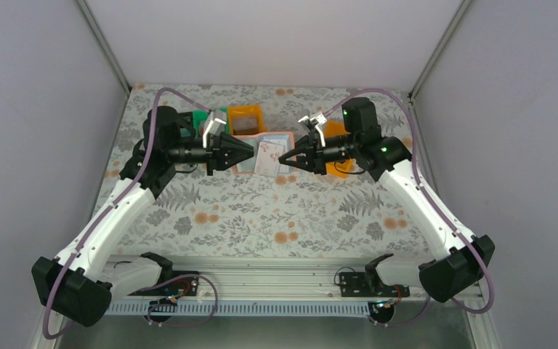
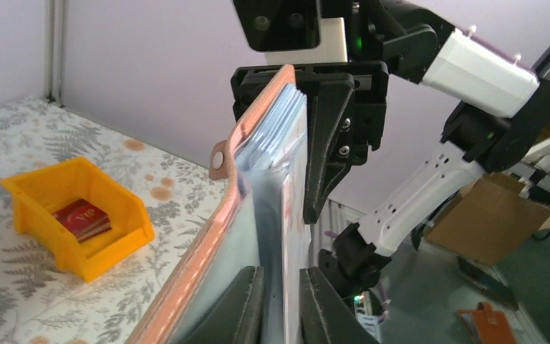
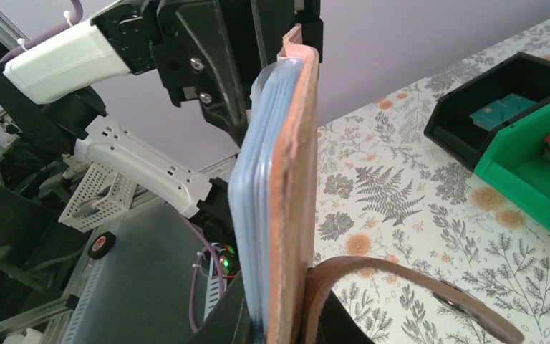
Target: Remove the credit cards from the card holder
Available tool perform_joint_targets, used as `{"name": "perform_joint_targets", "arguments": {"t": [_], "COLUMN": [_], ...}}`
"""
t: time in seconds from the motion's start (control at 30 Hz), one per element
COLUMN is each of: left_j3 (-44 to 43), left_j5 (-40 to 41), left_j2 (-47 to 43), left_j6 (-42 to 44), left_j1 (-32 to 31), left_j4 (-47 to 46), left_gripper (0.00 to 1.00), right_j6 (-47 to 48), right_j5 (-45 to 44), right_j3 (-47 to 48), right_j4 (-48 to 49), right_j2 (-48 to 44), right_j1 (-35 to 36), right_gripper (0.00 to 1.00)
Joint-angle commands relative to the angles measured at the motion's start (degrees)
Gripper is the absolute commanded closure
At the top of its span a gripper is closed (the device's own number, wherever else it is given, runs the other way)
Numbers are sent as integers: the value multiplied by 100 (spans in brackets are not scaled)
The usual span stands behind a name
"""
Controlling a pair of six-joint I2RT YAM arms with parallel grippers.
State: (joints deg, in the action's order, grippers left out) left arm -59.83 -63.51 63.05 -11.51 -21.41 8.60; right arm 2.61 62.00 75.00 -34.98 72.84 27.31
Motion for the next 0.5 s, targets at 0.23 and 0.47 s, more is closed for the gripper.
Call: {"name": "perform_joint_targets", "arguments": {"t": [0.23,0.47], "left_j3": [-269,-251], "left_j5": [278,225], "left_j2": [237,317], "left_j6": [-238,-308], "left_j1": [-210,-494], "left_j4": [-331,-543], "left_gripper": [70,70], "right_j6": [210,192], "right_j5": [570,442], "right_j3": [242,247], "right_j4": [-26,63], "right_j2": [165,267], "right_j1": [52,107], "right_gripper": [96,96]}}
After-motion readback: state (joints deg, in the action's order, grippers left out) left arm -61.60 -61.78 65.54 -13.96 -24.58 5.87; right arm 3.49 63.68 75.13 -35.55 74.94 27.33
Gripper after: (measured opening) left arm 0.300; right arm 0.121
